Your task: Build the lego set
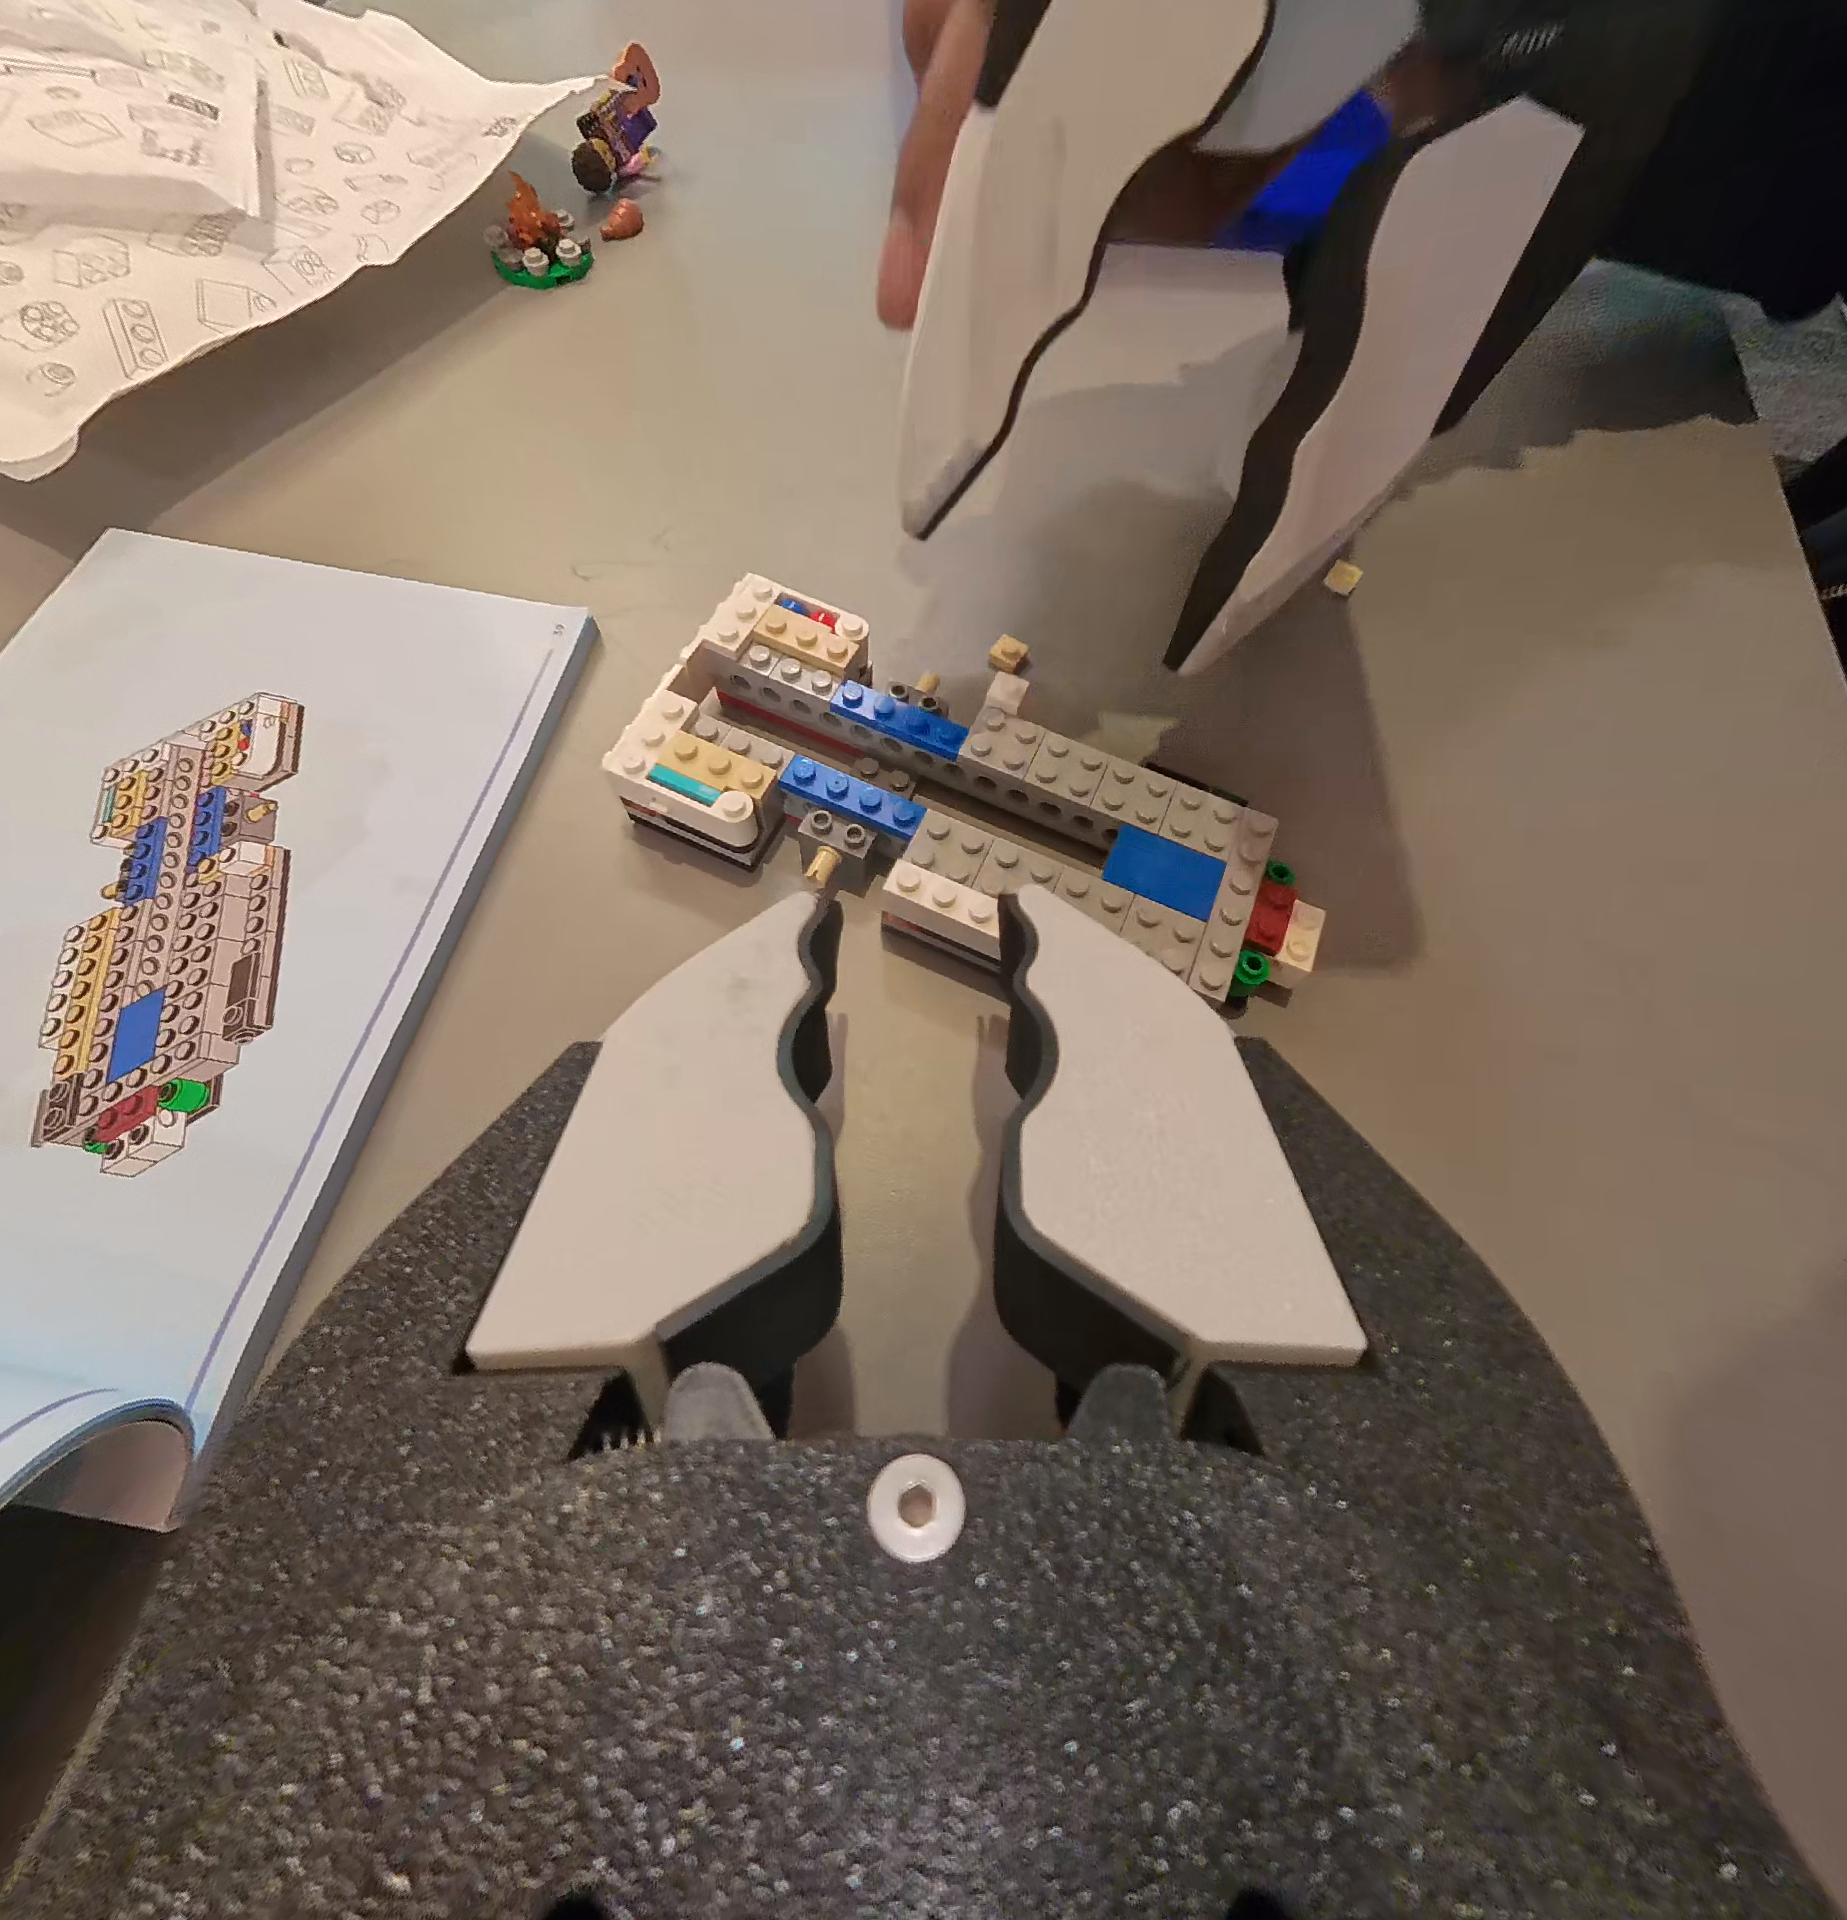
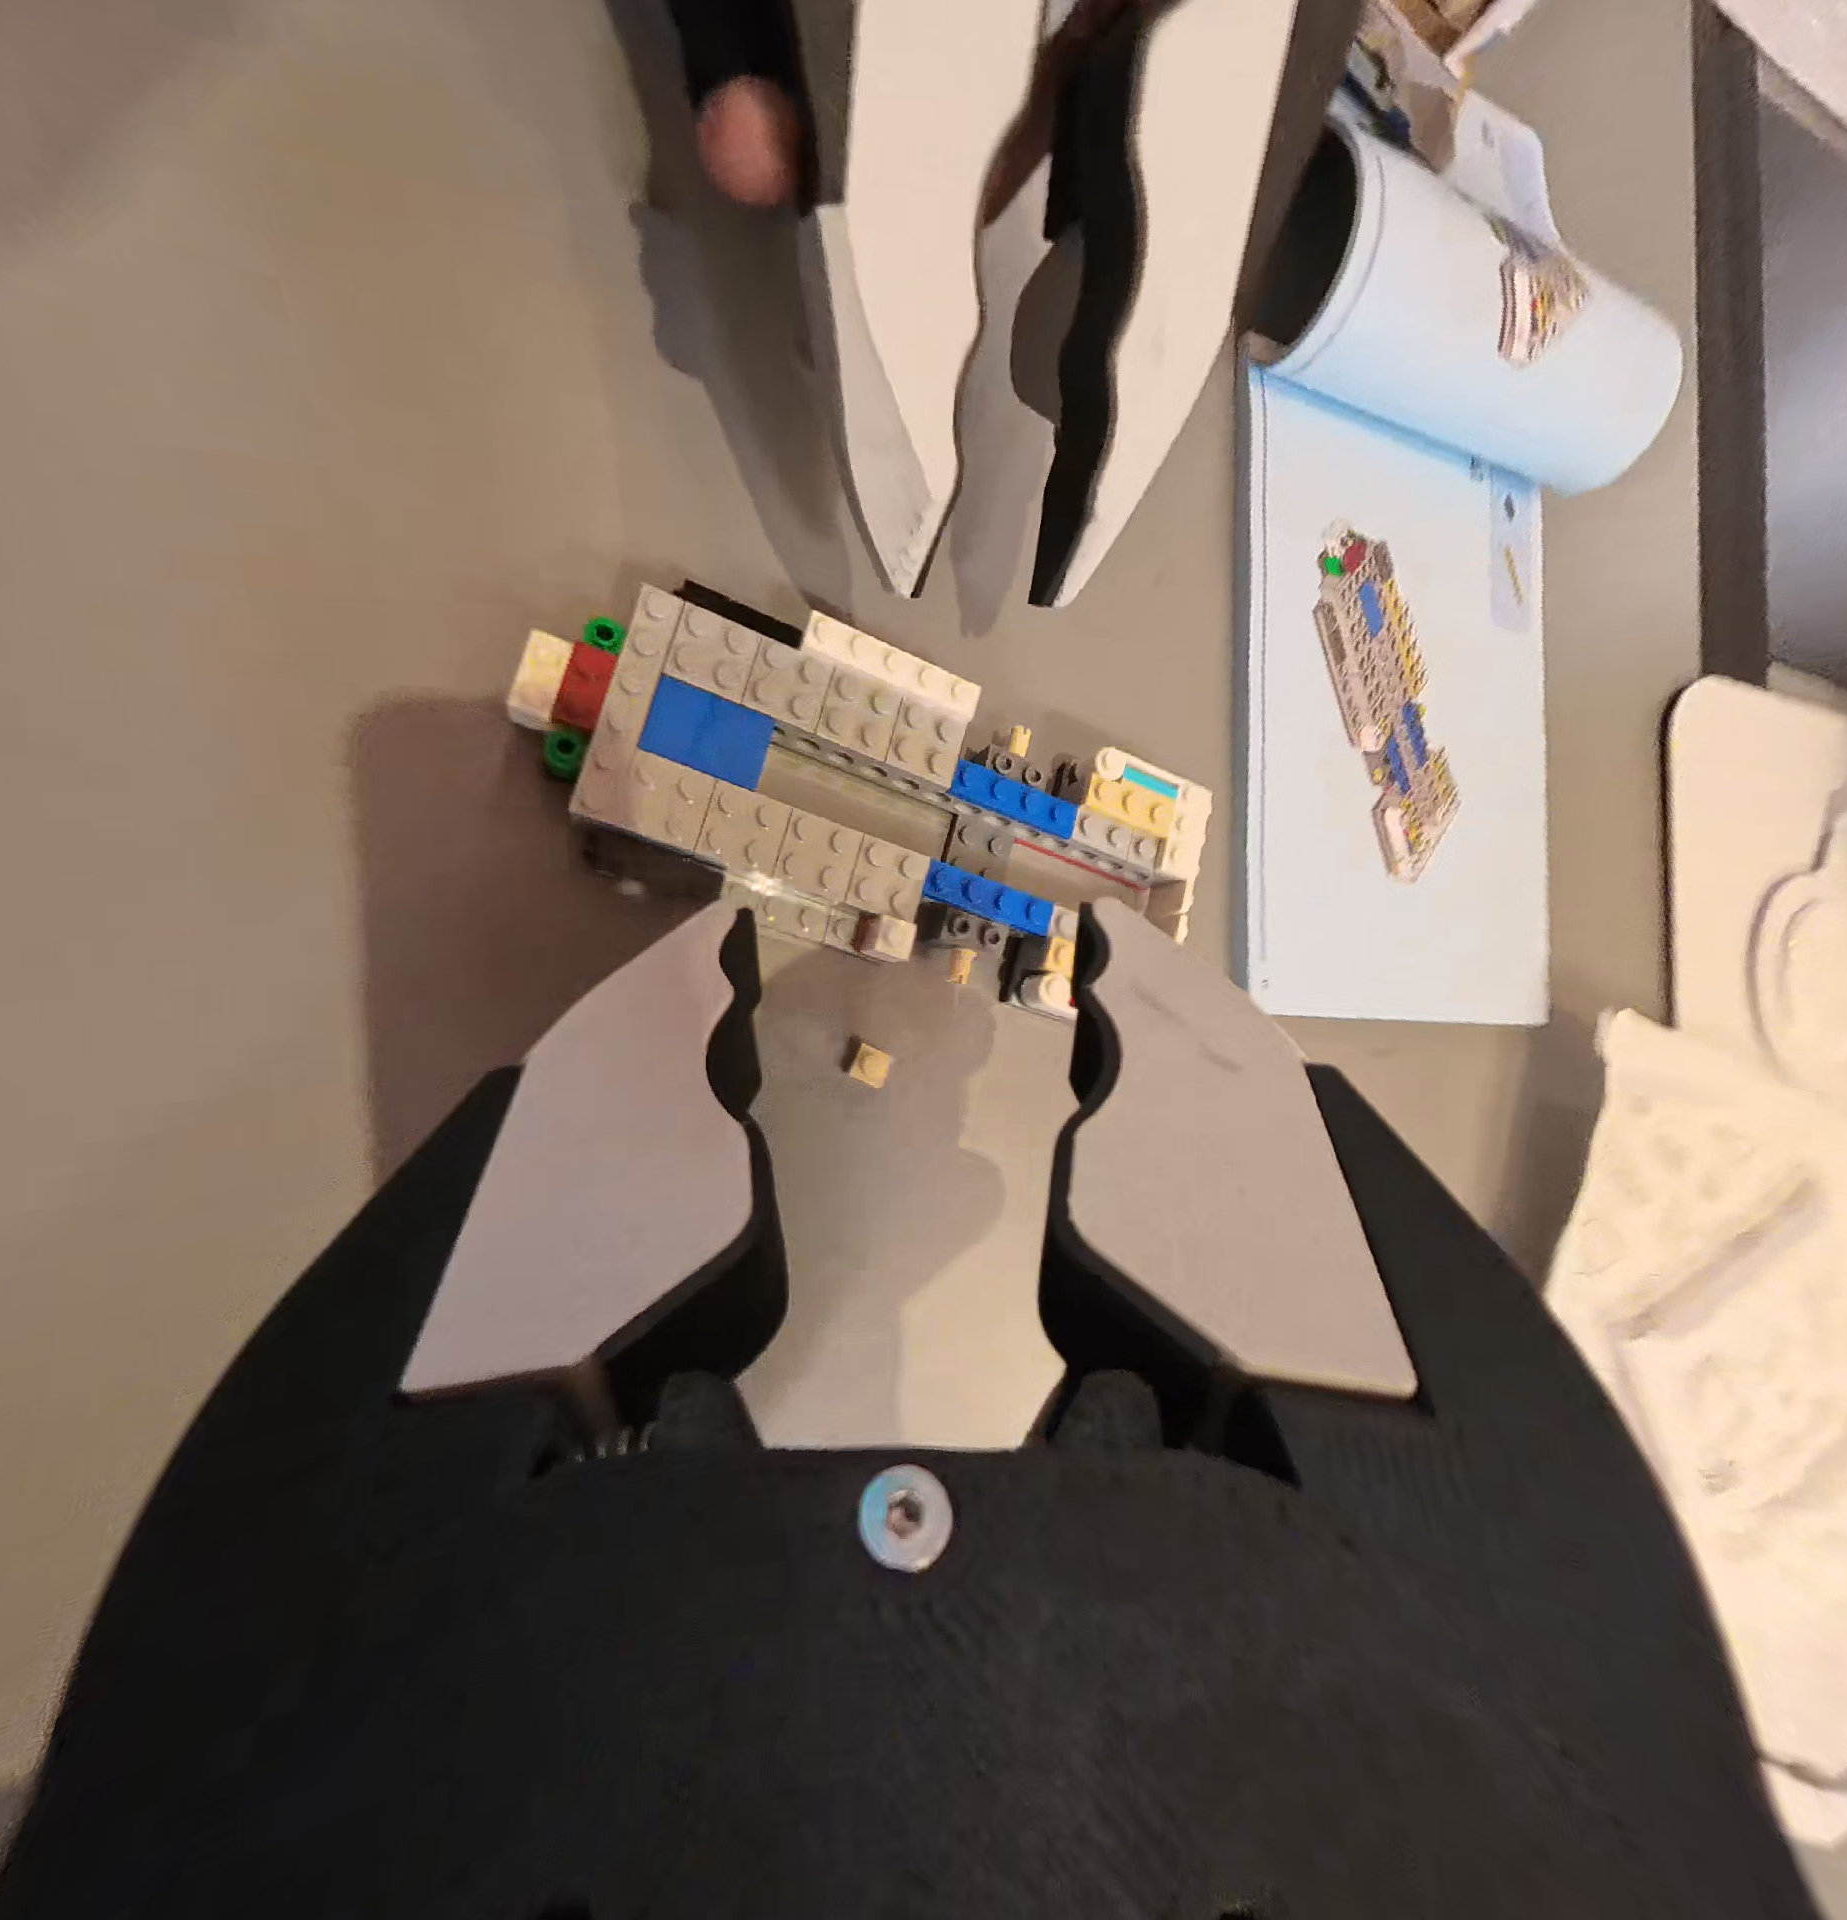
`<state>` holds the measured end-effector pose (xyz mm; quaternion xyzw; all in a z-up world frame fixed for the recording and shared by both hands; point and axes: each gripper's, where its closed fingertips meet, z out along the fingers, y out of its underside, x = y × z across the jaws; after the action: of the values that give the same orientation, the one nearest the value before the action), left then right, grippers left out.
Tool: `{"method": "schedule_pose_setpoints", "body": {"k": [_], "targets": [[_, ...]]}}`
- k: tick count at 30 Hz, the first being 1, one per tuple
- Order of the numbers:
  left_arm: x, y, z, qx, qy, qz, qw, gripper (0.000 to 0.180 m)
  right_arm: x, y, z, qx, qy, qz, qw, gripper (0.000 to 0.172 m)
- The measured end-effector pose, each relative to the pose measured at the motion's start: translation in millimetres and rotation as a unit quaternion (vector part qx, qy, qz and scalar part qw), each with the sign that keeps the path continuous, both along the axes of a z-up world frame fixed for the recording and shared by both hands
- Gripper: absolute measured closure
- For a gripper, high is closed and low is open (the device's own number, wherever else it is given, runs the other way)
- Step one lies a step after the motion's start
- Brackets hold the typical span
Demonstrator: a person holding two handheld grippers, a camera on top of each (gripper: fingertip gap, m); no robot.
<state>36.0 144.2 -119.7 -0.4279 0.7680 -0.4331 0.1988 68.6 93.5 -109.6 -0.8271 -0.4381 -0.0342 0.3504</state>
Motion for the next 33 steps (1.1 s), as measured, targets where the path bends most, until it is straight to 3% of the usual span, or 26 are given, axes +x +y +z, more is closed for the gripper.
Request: {"method": "schedule_pose_setpoints", "body": {"k": [4, 10, 21, 33], "targets": [[-3, -1, -1, -0.005, 0.008, -0.007, 1.0, 0.15, -8, -7, 11, -0.003, -0.078, 0.067, 0.995, 0.122], [-6, -2, 3, -0.036, 0.015, -0.012, 0.999, 0.15, -4, -10, -14, -0.062, -0.211, 0.179, 0.959, 0.125], [-8, 1, 9, -0.079, 0.019, -0.01, 0.997, 0.15, -14, 0, -24, -0.132, -0.192, 0.326, 0.916, 0.136], [-8, 5, 13, -0.127, 0.033, -0.005, 0.991, 0.15, -20, -1, -37, -0.194, -0.215, 0.345, 0.893, 0.148]]}}
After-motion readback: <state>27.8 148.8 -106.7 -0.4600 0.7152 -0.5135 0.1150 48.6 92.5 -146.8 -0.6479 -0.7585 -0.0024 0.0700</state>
